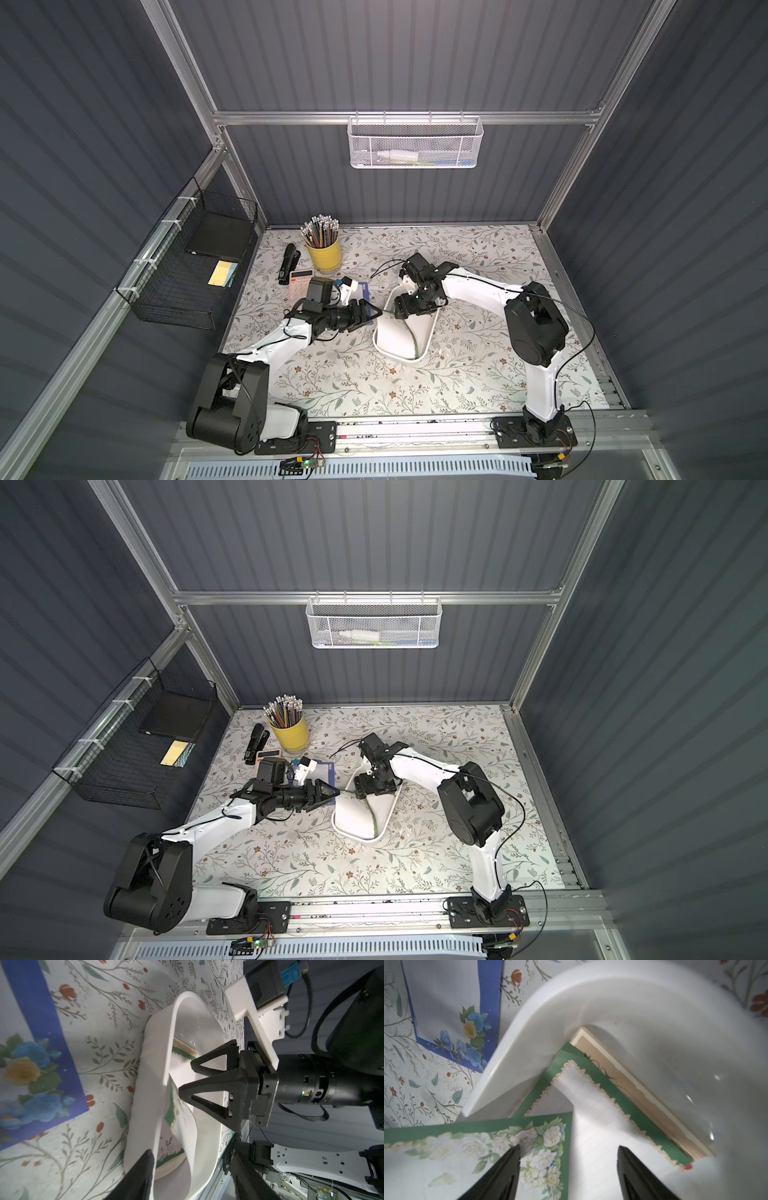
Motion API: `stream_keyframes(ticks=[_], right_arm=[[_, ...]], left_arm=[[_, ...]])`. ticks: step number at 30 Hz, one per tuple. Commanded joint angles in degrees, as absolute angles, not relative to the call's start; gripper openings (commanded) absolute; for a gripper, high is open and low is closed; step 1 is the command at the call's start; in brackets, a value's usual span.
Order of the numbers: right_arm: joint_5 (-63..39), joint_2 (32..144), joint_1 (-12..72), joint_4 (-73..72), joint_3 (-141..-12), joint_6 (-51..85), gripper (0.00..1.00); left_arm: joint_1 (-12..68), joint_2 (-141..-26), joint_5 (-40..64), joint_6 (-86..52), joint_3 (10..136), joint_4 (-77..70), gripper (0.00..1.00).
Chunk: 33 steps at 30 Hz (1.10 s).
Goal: Take out the stationery paper from the storage box
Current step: Pick up the stationery paper from the storage box.
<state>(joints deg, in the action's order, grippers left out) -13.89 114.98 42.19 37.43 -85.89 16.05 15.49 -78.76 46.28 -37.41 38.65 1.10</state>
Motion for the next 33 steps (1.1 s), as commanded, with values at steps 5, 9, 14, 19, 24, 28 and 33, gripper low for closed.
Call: stream_keyframes(ticks=[5,9,14,19,24,28,33], right_arm=[[-16.4,115.2,42.0,37.8,-86.1,15.5,0.77],[-16.7,115.3,42.0,37.9,-86.1,15.5,0.76],[-16.6,115.2,42.1,37.8,-86.0,15.4,0.76],[-16.6,115.3,42.1,37.8,-86.1,15.5,0.76],[-14.2,114.2,42.1,37.7,-86.5,15.8,0.75],[-10.2,111.6,42.1,37.3,-87.3,16.1,0.76],[-3.7,105.5,42.1,35.5,-88.6,16.3,0.77]], left_arm=[[16.8,-81.0,44.2,-38.6,40.1,-0.8,0.56],[17.5,-82.6,43.5,-38.7,39.7,-1.6,0.47],[17.8,-83.1,42.7,-38.9,39.9,-2.2,0.36],[17.9,-83.6,42.4,-39.0,40.5,-2.3,0.15],[18.0,-83.5,42.2,-38.8,42.4,-1.8,0.00],[18.0,-83.2,41.8,-37.4,45.2,0.6,0.00],[18.0,-81.9,43.8,-37.1,50.7,1.7,0.00]])
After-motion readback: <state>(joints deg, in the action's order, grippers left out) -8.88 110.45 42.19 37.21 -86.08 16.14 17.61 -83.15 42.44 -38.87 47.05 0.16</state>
